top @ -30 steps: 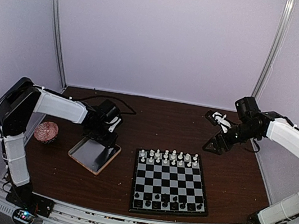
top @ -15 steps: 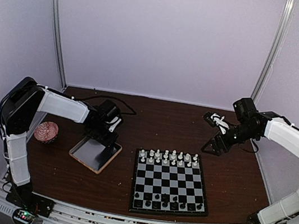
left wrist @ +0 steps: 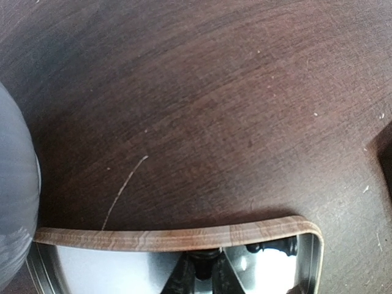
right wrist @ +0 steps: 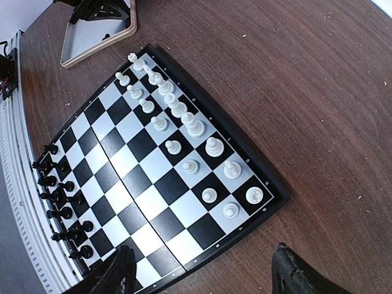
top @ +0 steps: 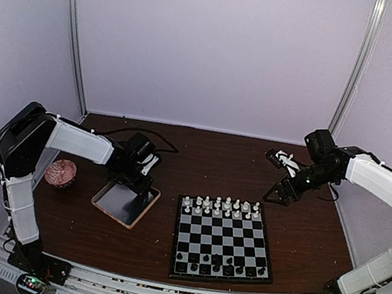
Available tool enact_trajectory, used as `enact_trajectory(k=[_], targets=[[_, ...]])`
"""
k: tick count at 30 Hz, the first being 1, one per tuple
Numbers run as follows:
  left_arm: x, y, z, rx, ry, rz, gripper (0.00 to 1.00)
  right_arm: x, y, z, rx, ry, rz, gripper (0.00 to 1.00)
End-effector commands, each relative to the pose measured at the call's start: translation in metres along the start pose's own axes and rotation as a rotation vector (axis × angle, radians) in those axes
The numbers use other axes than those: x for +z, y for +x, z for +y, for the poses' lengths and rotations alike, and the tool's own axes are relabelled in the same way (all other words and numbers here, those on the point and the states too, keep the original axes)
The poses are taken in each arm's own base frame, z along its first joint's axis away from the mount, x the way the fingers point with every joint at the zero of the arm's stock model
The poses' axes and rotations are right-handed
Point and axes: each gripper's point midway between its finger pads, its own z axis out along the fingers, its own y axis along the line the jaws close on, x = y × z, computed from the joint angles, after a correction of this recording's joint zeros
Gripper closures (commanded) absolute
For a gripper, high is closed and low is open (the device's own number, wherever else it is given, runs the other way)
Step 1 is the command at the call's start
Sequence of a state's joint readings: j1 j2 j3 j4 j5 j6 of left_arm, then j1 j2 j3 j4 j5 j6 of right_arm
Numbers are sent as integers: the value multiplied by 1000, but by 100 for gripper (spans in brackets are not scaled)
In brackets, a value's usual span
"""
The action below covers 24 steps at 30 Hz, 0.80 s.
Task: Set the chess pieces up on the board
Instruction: Pick up the pawn from the storage box, then pass from the left arm to the right
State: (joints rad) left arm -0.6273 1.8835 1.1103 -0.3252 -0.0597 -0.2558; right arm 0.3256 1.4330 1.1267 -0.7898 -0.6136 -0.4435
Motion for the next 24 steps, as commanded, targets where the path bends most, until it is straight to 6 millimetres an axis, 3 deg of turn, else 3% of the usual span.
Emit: enact_trajectory(k=[1, 5, 11, 19, 24], targets=[[1, 16, 3, 15, 1, 32, 93, 0, -4, 4, -9, -27, -6, 24], [-12, 12, -9, 51, 75, 15, 99, -3, -7, 9, -17, -50, -17, 26], [-72, 3, -54, 143, 355, -53, 99, -20, -23, 30, -77, -124, -93, 26], [-160, -27, -154, 198, 945, -99, 96, -38, -41, 96, -414, -232, -108, 29], [-189, -29, -207, 270, 1170, -43, 95, -35, -58, 137, -663, -189, -111, 30]])
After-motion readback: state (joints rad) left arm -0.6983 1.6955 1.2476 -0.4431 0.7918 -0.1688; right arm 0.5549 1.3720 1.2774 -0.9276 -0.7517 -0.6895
